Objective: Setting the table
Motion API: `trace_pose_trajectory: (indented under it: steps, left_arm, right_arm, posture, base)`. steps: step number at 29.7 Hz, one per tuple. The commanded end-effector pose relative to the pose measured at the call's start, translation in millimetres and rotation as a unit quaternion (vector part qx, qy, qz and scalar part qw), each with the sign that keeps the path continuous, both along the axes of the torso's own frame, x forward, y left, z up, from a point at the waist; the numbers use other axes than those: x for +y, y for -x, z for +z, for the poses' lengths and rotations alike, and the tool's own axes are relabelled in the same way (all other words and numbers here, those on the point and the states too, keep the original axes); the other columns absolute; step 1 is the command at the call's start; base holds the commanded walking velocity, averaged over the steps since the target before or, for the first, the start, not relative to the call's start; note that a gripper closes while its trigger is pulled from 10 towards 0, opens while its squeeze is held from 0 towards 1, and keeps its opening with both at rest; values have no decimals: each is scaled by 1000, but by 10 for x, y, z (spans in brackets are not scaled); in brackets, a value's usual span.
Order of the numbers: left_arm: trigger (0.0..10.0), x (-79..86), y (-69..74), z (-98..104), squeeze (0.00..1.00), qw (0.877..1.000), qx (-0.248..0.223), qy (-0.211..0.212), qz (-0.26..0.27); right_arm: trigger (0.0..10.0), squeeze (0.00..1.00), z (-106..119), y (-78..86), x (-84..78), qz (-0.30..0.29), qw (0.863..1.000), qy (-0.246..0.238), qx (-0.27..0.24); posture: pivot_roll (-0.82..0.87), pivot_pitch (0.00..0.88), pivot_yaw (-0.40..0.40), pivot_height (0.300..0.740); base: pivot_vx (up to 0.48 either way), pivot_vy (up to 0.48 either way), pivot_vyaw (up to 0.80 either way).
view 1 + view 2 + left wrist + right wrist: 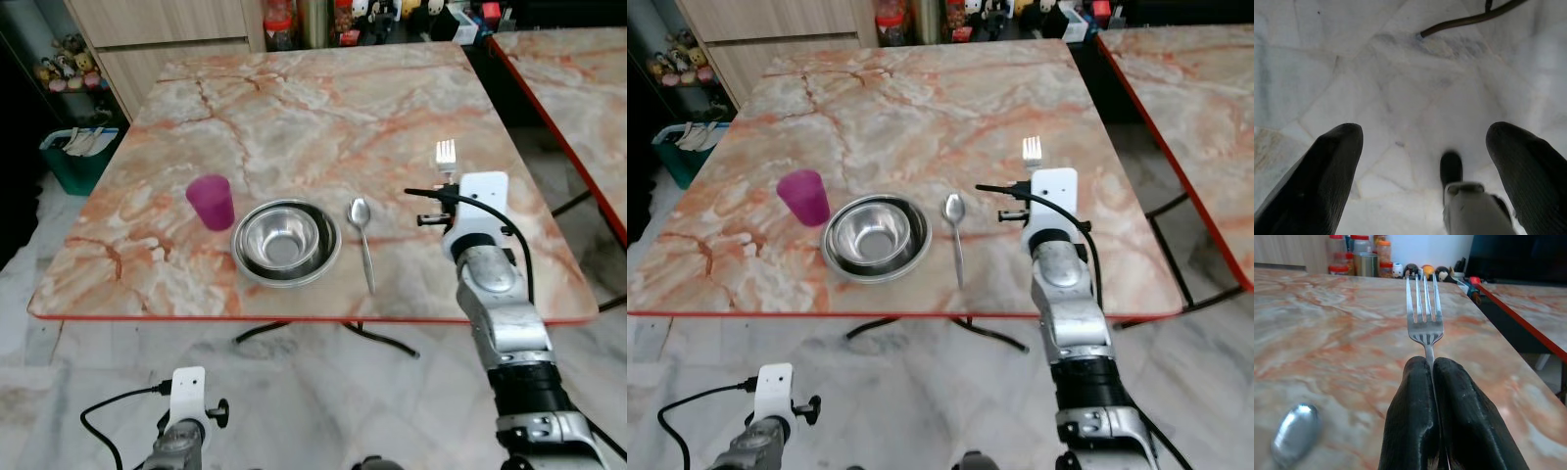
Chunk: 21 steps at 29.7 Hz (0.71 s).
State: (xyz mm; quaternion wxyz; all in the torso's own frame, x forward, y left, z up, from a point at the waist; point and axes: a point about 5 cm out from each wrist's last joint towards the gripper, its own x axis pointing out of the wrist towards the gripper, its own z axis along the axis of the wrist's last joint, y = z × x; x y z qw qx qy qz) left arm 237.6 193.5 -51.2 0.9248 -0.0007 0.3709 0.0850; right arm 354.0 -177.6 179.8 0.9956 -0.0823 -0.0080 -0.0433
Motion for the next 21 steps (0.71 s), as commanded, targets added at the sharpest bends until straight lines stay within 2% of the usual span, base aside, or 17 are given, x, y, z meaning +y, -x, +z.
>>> trace_pose_trajectory:
  steps: [1,6,13,21]
  left_arm:
    - [10000,104,72,-34,0,1000,14,-10,10]
    - [10000,102,71,-33,0,1000,13,-8,11]
    - [10000,107,70,-32,0,1000,12,-7,13]
    - [10000,111,70,-32,0,1000,14,-7,11]
  right_arm:
    - [10000,0,4,1,96,14,1000,-5,4]
    - [10000,0,-49,72,112,19,1000,-18,17]
    - [10000,0,-210,283,41,-1,998,-33,59]
    - [10000,0,-260,337,4,-1,996,-44,79]
  posture:
    - [-131,173,43,740]
    - [-131,174,40,740]
    - [-140,177,39,740]
    - [-144,175,40,740]
  base:
    - [371,0,0]
    - [334,0,0]
    - [0,0,0]
    - [0,0,0]
